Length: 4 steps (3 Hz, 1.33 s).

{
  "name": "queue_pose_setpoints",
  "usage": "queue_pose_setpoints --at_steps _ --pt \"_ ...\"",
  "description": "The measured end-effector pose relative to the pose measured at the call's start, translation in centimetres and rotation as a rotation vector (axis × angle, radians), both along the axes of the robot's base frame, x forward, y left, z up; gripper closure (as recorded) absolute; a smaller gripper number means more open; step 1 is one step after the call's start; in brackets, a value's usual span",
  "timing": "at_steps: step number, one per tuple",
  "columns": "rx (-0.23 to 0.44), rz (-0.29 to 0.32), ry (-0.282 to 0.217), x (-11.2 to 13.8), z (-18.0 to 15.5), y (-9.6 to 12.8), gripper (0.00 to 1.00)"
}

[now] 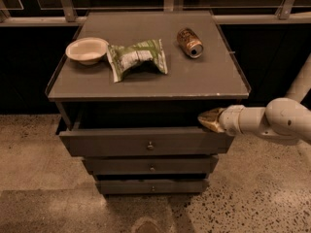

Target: Open top drawer

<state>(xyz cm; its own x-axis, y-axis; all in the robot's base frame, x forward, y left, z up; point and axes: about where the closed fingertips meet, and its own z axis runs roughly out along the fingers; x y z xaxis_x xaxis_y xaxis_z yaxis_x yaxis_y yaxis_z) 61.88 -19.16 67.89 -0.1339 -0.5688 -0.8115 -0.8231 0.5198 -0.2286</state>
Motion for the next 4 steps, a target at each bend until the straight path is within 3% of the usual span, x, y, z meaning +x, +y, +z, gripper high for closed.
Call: queue_pose_setpoints --at_steps 1,3,4 --pt "-0.02 0.072 0.051 -1.4 -1.0 1.3 1.0" --pt "-0.03 0.097 0.05 -2.2 -0.4 1.7 1.0" --pt "-0.035 0.141 0.077 -4.0 -0.8 2.4 1.0"
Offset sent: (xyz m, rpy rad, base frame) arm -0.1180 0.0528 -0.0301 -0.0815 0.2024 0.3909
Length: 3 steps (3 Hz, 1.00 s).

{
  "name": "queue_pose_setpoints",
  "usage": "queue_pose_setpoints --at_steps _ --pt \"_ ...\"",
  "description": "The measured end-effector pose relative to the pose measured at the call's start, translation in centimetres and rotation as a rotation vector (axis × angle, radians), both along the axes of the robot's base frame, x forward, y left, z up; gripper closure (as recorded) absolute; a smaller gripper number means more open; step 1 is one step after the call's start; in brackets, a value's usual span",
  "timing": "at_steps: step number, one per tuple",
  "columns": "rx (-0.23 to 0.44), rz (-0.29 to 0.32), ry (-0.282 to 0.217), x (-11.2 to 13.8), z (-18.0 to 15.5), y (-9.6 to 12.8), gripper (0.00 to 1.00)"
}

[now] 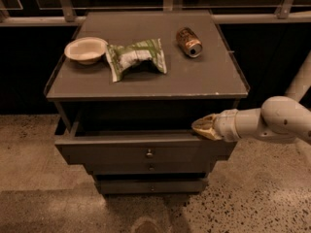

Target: Open top drawer

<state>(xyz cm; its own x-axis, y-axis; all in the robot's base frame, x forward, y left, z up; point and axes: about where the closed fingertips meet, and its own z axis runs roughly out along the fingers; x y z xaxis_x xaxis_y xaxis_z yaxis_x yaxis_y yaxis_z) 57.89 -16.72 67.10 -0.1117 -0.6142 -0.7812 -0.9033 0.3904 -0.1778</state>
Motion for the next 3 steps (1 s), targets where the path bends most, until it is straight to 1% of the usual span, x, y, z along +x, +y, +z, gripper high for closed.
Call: queue_pose_setpoints --at_steps 1,2,3 --pt "-0.005 0.028 -0.003 -1.3 0.6 0.3 1.0" --pt "-0.009 0.079 0.032 -4.6 0.1 1.2 1.0" --pt "-0.009 0.079 0.032 -4.6 0.1 1.2 1.0"
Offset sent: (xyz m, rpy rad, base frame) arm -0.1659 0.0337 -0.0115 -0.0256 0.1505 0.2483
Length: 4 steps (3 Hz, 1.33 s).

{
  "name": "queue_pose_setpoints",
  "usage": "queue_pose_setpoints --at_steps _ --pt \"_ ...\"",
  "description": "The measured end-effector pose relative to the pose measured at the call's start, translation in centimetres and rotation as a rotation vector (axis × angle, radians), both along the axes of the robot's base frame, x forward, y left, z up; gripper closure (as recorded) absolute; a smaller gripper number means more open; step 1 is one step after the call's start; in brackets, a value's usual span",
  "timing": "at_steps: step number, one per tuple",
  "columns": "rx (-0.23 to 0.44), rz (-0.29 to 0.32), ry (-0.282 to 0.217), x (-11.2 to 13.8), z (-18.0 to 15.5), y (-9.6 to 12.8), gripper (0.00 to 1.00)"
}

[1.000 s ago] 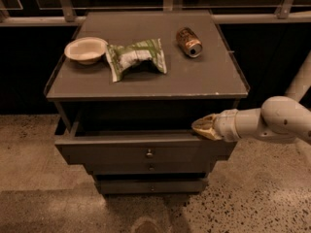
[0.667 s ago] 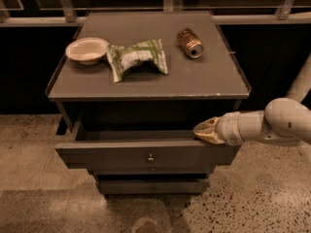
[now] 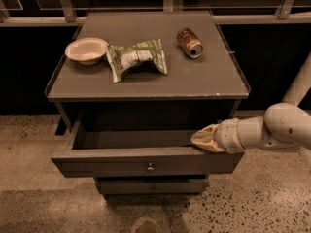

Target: Open top drawer

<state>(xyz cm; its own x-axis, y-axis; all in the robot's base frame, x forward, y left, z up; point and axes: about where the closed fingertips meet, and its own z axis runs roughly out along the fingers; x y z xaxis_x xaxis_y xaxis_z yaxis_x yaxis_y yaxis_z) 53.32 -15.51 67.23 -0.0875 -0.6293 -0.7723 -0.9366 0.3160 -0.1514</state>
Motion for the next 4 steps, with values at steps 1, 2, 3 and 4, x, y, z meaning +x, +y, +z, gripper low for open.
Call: queue_pose_setpoints --at_steps 1,2,3,4 --pt "-0.01 0.029 0.041 -0.2 -0.9 0.7 1.0" --pt "-0.01 0.029 0.041 -0.2 -0.6 0.7 1.0" --pt "-0.014 0.044 0.045 -0.8 -0.3 0.9 1.0" --pt "-0.018 0.067 0.069 -2.8 -0.7 1.6 1.0"
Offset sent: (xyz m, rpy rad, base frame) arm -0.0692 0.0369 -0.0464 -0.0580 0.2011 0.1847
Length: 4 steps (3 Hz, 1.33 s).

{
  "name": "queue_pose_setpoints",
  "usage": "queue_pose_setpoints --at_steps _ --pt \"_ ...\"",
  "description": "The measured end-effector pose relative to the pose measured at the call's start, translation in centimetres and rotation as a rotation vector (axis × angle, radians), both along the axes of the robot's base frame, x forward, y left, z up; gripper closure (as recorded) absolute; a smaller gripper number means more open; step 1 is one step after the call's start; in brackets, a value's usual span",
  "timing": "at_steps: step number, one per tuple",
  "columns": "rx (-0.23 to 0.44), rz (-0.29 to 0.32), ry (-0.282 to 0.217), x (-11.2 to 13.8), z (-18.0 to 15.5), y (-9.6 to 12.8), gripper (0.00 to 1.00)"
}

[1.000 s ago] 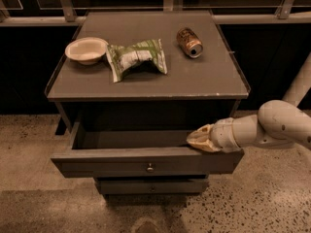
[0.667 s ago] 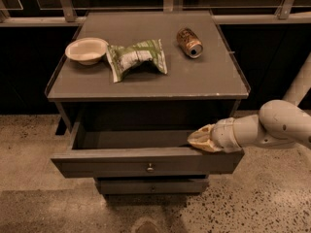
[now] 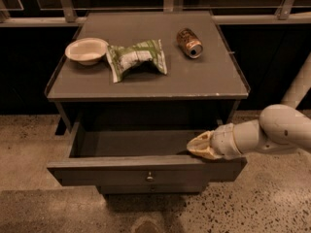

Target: Open top drawer

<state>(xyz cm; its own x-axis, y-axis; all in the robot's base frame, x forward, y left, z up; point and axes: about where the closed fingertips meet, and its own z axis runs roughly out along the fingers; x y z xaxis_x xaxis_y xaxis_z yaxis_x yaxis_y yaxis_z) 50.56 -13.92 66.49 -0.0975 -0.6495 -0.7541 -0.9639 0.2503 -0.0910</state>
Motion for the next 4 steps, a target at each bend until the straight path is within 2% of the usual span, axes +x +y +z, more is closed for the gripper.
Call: queue_pose_setpoints --at_steps 1,2,3,4 --pt "0.004 0.033 0.022 -3.8 0.3 1.0 1.0" --pt "0.005 0.037 0.027 -4.3 0.3 1.2 1.0" --pt "0.039 -0.025 -0.032 -5.3 0.7 0.3 1.0" --pt "0.049 -0.102 -0.086 -6.1 1.4 -2.4 0.84"
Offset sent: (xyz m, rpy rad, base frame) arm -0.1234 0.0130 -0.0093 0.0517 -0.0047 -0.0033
